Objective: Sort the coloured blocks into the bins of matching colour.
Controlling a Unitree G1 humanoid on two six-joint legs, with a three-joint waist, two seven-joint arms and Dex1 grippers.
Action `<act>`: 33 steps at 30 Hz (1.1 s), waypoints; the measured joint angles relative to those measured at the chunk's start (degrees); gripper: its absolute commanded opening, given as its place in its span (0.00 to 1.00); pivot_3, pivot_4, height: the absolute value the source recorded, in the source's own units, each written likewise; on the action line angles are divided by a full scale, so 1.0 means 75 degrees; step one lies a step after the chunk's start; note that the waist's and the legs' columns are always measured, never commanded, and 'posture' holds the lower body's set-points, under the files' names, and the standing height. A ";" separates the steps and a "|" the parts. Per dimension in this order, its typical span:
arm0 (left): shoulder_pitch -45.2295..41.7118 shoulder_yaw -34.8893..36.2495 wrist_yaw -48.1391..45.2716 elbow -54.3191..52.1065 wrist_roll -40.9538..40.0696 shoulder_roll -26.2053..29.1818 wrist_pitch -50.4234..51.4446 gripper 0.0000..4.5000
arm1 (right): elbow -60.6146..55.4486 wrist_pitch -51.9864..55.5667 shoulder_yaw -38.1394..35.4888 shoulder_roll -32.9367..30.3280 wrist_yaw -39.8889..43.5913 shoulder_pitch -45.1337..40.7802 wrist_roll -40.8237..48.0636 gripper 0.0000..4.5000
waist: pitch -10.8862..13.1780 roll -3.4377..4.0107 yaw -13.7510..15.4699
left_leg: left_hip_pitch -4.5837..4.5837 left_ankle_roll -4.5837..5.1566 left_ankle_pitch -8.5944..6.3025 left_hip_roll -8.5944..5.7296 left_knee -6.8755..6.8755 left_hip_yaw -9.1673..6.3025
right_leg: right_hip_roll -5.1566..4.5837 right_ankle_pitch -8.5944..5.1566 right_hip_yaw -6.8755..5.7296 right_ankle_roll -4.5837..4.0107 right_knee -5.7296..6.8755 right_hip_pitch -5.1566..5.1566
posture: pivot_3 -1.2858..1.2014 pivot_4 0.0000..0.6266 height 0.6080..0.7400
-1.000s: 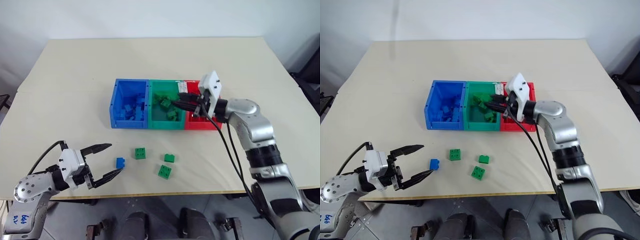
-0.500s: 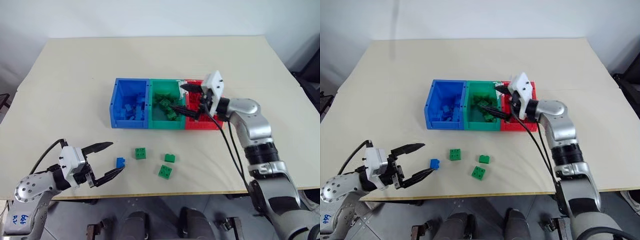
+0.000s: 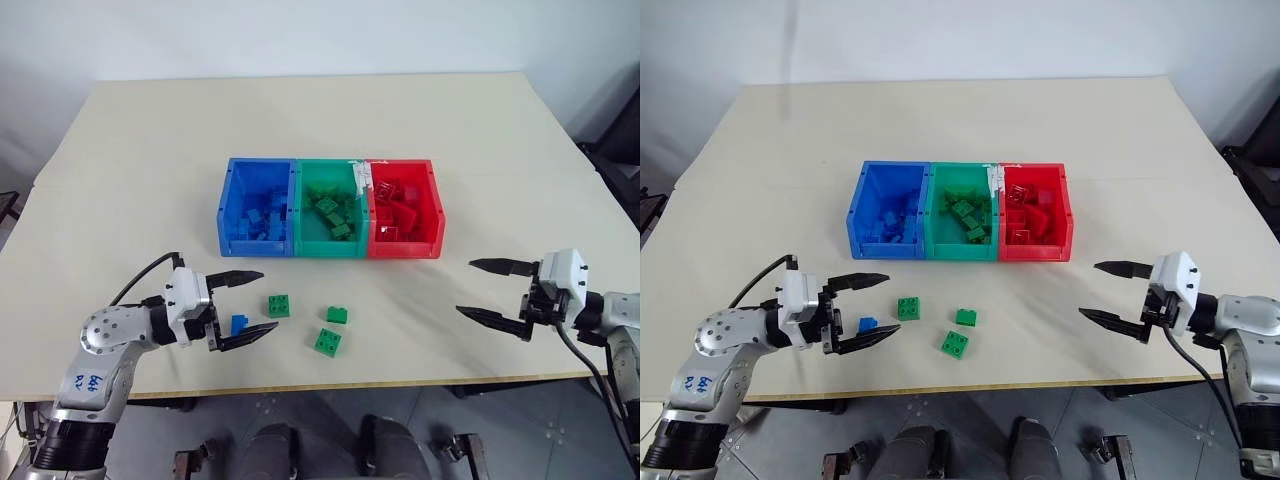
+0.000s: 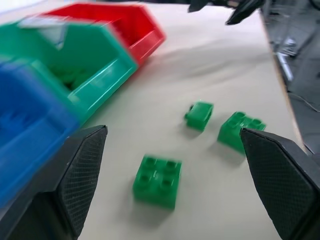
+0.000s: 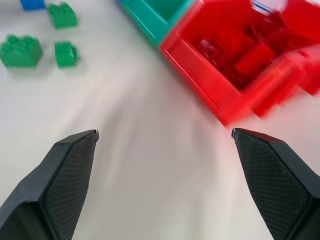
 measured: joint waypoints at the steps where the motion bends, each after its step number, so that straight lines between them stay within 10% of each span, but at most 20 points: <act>1: 0.0005 -0.0008 -0.0040 0.0028 0.0028 0.0001 -0.0079 1.00 | 0.0030 -0.0039 0.0037 0.0001 -0.0033 -0.0021 -0.0074 0.99 | 0.0000 0.0000 -0.0021 | -0.0001 0.0000 0.0000 0.0002 0.0000 -0.0002 | 0.0000 0.0000 0.0001 0.0000 0.0001 -0.0002 | 0.52 0.24 1.00; 13: 0.1344 0.0838 -0.0376 -0.0103 -0.0041 0.0482 -0.0307 1.00 | -0.1792 0.2647 0.2633 0.0803 -0.0691 -0.1497 -0.0226 0.99 | 0.0000 -0.0002 -0.0020 | -0.0005 0.0000 -0.0001 0.0041 0.0002 -0.0044 | -0.0005 0.0000 0.0012 -0.0002 0.0005 -0.0012 | 0.52 0.24 1.00; 27: 0.2529 0.1336 -0.0021 -0.0734 -0.0079 0.0458 -0.0427 1.00 | -0.0711 0.2539 0.4414 0.2129 -0.1322 -0.2723 -0.1903 0.99 | -0.0003 -0.0006 -0.0074 | -0.0008 -0.0002 -0.0005 0.0040 0.0003 -0.0042 | -0.0005 -0.0002 0.0011 -0.0007 0.0010 -0.0020 | 0.52 0.24 1.00; 33: 0.2595 0.1384 0.0098 -0.0902 -0.0100 0.0441 -0.0427 1.00 | -0.0587 0.2431 0.4431 0.2462 -0.1511 -0.2748 -0.2055 0.65 | -0.0004 -0.0008 -0.0063 | -0.0008 -0.0002 -0.0005 0.0040 0.0003 -0.0042 | -0.0006 -0.0001 0.0012 -0.0007 0.0011 -0.0020 | 0.52 0.24 1.00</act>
